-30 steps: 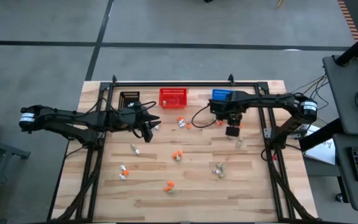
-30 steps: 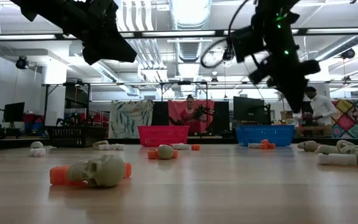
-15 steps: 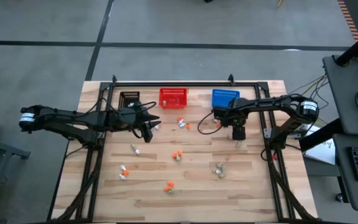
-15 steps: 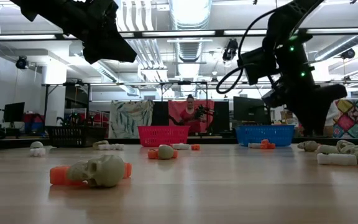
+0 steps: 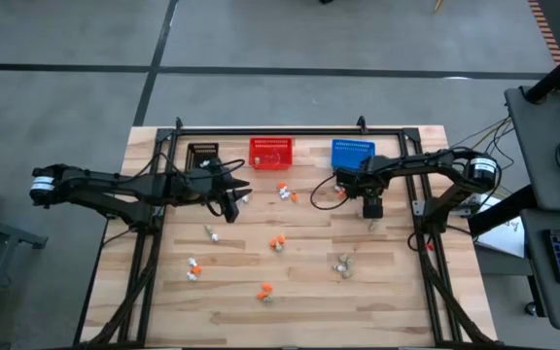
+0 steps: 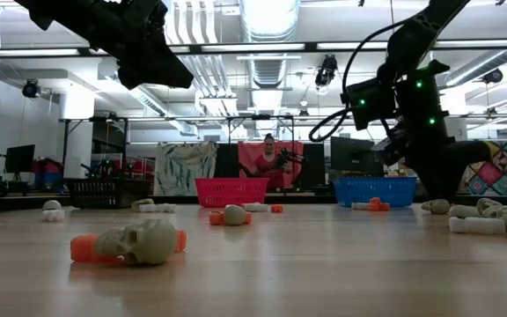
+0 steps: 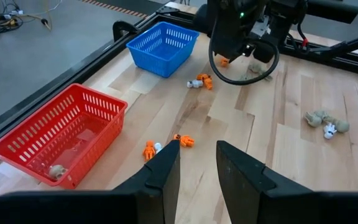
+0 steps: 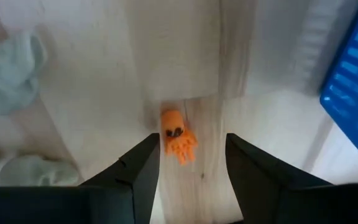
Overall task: Sort Halloween decoration
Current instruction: Put the orange skeleton toy into the blue bin
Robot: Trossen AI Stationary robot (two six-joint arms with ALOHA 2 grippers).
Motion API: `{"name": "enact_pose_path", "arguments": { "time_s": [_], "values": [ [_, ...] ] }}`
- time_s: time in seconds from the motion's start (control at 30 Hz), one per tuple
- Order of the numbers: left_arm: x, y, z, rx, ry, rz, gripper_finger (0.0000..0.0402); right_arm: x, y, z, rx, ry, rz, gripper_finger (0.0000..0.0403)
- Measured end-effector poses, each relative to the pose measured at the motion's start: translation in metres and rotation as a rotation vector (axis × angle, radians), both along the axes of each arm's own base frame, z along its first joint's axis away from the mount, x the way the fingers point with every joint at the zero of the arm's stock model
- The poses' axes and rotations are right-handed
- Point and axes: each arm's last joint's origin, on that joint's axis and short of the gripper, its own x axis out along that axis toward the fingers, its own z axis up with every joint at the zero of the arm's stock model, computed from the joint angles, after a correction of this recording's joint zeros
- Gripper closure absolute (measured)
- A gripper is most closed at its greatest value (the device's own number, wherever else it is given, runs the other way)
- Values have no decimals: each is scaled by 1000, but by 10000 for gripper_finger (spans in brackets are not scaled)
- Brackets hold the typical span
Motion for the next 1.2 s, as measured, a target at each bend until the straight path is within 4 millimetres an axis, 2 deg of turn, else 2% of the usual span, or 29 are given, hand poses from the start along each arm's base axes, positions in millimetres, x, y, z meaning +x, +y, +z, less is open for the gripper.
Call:
{"name": "enact_pose_path", "arguments": {
  "time_s": [0.27,0.6,0.77,0.97,1.2],
  "values": [
    [0,0,0,0,0,0,315,-3,0,-9,7,-14,17,255],
    [0,0,0,0,0,0,315,-3,0,-9,38,-22,25,378],
    [0,0,0,6,2,-3,315,-2,-1,-7,50,-23,0,388],
    [0,0,0,7,3,-4,315,8,-4,19,67,-10,-62,390],
    [0,0,0,7,2,-4,315,39,-16,71,33,-156,-61,390]
  ]
}}
